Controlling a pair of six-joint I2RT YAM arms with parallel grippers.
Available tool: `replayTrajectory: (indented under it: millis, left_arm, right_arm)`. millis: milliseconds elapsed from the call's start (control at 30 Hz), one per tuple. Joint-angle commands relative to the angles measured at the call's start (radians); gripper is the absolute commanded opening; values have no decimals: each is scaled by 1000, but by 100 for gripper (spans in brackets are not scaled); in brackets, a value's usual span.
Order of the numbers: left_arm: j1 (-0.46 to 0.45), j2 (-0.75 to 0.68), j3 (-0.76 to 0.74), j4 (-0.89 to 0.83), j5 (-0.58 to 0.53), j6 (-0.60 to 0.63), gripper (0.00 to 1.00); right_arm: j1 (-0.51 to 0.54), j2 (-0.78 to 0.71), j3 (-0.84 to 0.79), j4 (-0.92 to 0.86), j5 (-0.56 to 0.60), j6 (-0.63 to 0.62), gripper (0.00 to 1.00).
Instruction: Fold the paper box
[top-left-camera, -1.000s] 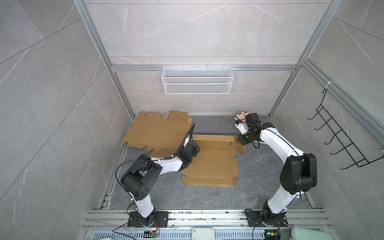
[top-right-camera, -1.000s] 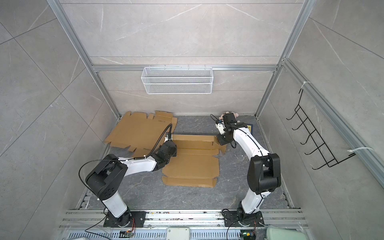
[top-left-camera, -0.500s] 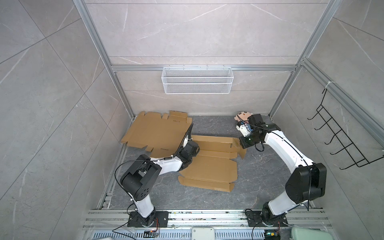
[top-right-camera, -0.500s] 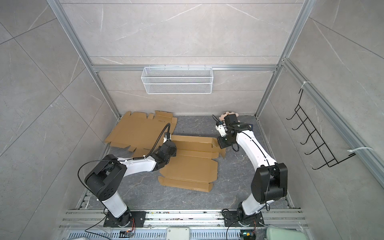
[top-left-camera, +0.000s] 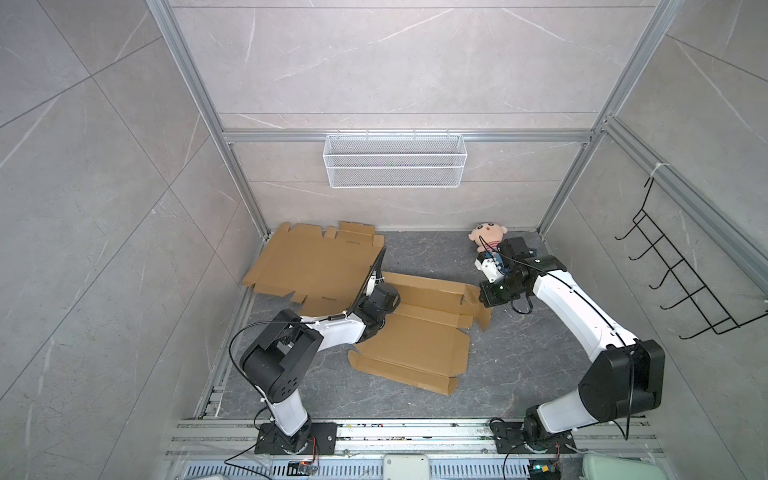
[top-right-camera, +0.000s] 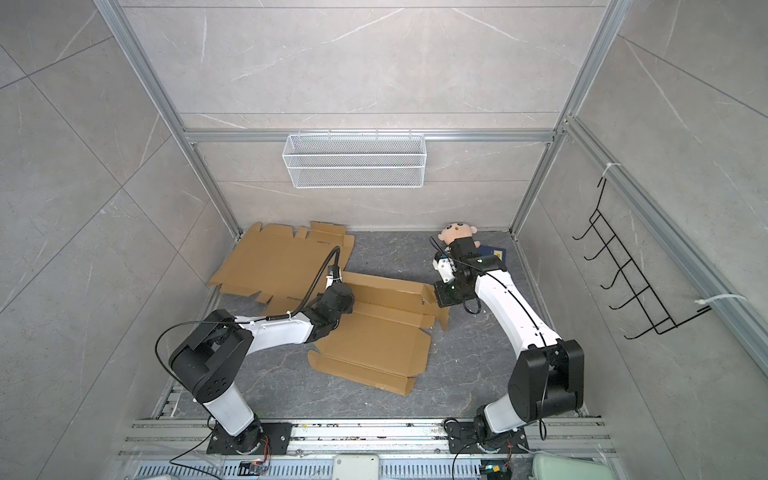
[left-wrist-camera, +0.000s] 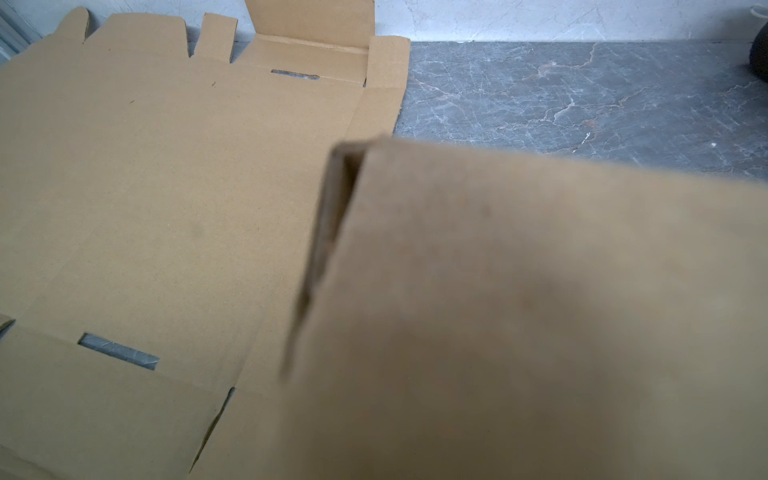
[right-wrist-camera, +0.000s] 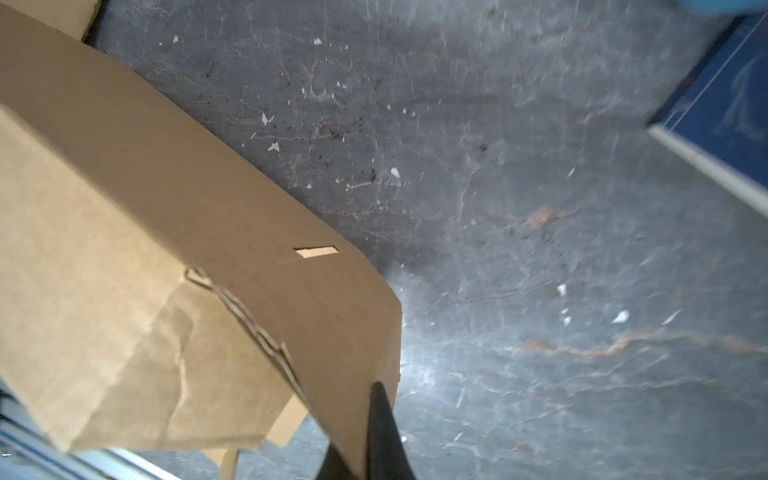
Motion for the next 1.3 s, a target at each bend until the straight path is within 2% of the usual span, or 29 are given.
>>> replayTrajectory:
  millis: [0, 100, 233, 433, 600, 733, 833, 1000, 1267]
  left_arm:
    - [4, -6, -12, -69, -37, -26, 0]
    - [4, 1, -8, -68, -33, -23, 0]
    - [4, -5, -11, -66, -36, -8, 0]
    - [4, -2, -8, -60, -30, -7, 0]
    - [3, 3, -9, -56, -22, -12, 0]
    - [3, 8, -7, -54, -15, -18, 0]
    - [3, 10, -10, -53, -13, -25, 0]
    - [3, 6, -13, -81, -32, -38, 0]
    - [4, 2, -18, -119, -63, -48, 0]
  right_arm:
    - [8, -73, -80, 125, -140, 174, 4]
    - [7, -82, -115, 190, -217, 244, 3]
    - [8, -81, -113, 175, -191, 227, 4]
    - [10, -63, -83, 164, -259, 274, 5]
    - [19, -47, -59, 157, -257, 326, 5]
    - [45, -25, -70, 208, -258, 425, 6]
    - [75, -14, -84, 221, -164, 444, 5]
    - [74, -9, -87, 183, -64, 358, 19]
    - [22, -32, -132, 134, -89, 212, 41]
